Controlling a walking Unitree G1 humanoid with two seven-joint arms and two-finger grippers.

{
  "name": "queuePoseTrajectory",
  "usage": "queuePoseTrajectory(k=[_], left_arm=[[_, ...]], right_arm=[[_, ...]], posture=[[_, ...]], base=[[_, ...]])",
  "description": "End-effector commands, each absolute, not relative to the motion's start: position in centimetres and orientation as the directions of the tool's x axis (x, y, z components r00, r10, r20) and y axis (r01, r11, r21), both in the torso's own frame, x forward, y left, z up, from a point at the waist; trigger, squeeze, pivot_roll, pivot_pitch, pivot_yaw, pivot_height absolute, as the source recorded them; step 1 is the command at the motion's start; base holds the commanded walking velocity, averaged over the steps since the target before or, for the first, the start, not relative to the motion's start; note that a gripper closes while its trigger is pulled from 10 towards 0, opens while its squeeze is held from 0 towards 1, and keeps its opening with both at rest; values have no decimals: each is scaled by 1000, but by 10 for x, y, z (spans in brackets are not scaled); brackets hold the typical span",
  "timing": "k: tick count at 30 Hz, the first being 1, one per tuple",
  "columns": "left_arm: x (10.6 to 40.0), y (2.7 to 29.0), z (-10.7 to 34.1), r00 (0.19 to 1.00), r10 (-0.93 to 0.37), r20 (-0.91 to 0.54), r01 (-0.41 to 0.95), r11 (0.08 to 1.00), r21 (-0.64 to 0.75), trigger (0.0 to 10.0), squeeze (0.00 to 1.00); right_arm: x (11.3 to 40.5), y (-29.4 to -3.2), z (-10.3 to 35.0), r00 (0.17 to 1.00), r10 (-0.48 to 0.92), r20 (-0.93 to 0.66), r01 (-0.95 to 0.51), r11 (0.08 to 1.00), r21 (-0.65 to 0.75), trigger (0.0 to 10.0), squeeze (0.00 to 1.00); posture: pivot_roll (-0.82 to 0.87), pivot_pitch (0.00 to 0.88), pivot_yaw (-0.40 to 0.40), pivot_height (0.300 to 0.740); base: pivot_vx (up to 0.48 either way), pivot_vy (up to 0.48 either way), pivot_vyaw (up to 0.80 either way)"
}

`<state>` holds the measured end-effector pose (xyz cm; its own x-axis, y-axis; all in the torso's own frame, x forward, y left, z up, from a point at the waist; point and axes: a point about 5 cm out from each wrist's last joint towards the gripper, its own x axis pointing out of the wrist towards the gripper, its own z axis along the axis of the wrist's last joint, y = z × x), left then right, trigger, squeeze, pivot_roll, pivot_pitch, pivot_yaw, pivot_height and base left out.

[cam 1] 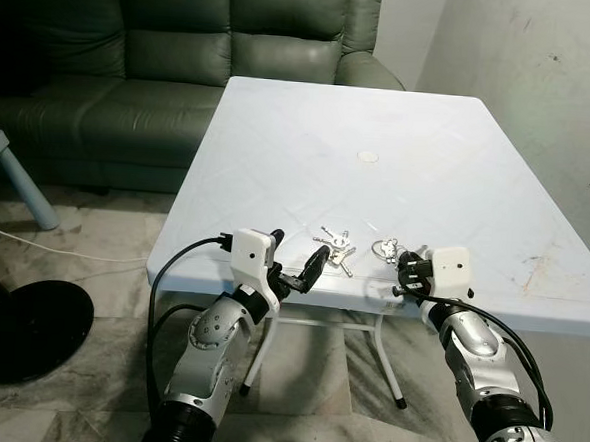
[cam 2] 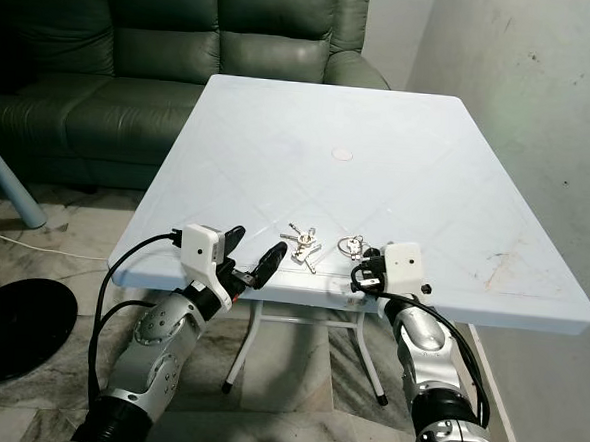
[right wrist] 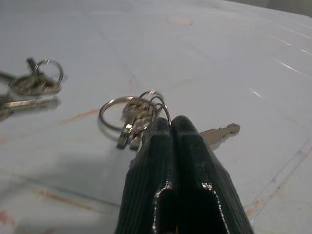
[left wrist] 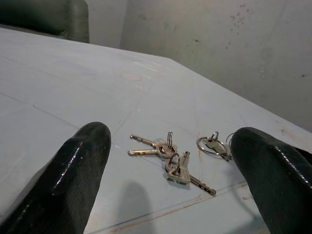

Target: Hang keys on a hook

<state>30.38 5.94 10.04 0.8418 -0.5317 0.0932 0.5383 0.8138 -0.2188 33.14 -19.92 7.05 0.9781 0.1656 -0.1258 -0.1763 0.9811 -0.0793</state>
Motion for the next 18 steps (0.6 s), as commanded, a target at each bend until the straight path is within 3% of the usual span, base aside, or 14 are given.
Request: queuePoseTrajectory(k=[1,7,13,18], left_arm=[[306,60,102,846,-525,89,531,818,-221,10000,0],[310,71,100,876,-476,85,480,838,-260,10000,0],[318,86,106,894,-438,97,448,860,-243,10000,0],[332,113,123,916,-377,136,399,890,-222,10000,0]], right_arm=[[333,-200,76,986,146,-83,-151,987,-56,0,0],[337,-196,80,998,42,-51,-36,995,98,0,0],[339,-184,94,997,51,57,-57,991,124,0,0],[343,-176,118,980,46,194,-77,985,156,0,0]], posture=[[15,0,-35,732],[18,0,-42,732],[19,0,-44,732],[21,0,-46,732]], base=[[0,0,0],[0,0,0],[0,0,0],[0,0,0]])
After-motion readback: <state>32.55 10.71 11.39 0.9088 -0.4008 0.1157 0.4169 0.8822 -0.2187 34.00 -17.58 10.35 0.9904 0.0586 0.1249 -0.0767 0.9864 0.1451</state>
